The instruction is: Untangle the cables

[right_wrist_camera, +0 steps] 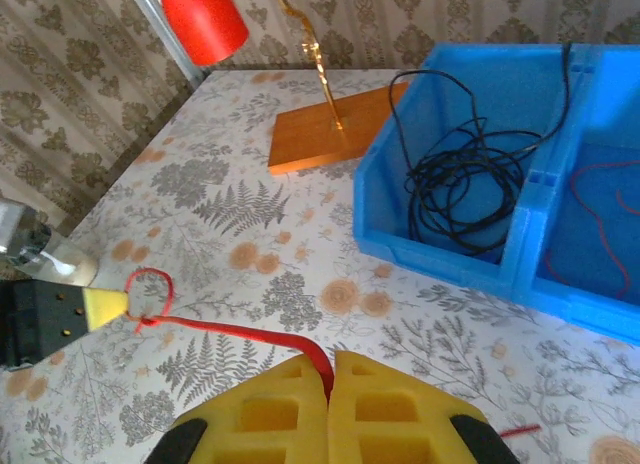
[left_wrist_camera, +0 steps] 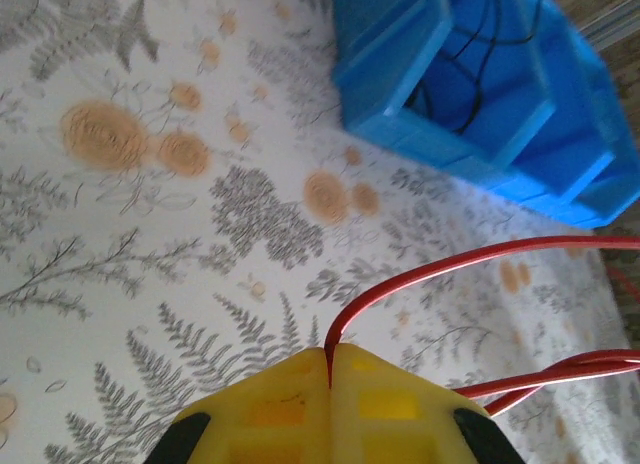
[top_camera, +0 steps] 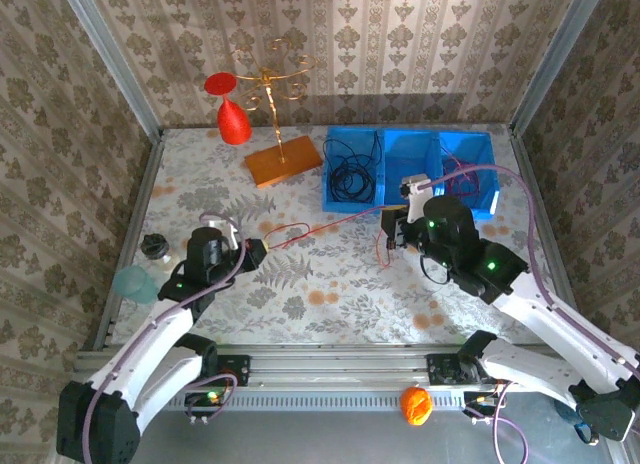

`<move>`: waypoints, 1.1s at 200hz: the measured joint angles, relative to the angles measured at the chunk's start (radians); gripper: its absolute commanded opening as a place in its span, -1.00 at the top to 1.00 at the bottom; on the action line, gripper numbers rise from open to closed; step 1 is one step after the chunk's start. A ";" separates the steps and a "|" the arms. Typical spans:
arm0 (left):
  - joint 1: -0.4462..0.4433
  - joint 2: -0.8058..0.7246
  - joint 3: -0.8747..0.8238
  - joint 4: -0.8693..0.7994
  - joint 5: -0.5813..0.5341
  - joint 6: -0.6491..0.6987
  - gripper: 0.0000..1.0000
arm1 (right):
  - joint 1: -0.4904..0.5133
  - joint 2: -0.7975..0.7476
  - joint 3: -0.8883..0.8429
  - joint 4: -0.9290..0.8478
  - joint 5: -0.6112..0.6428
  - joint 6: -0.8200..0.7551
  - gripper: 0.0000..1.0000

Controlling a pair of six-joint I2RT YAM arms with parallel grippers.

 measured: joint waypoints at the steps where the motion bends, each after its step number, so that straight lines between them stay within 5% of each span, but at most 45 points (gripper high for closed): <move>1: 0.000 -0.001 0.000 0.000 0.000 0.000 1.00 | -0.001 -0.001 0.000 -0.002 0.000 0.000 1.00; 99: 0.075 -0.031 -0.049 -0.104 -0.055 -0.026 0.68 | -0.106 -0.113 -0.002 -0.034 0.065 -0.002 1.00; 121: 0.074 -0.024 -0.049 -0.090 -0.031 -0.041 0.40 | -0.106 -0.096 0.006 -0.035 0.046 -0.009 1.00; 137: 0.069 0.002 -0.048 -0.055 0.009 -0.042 -0.03 | -0.106 -0.092 0.022 -0.038 0.030 -0.012 1.00; 166: -0.035 0.058 -0.014 -0.028 0.048 -0.002 -0.54 | -0.104 -0.092 0.059 -0.039 -0.014 -0.013 1.00; 220: -0.191 0.085 0.090 0.072 0.060 0.062 -0.59 | 0.004 -0.019 0.061 -0.023 -0.103 -0.009 1.00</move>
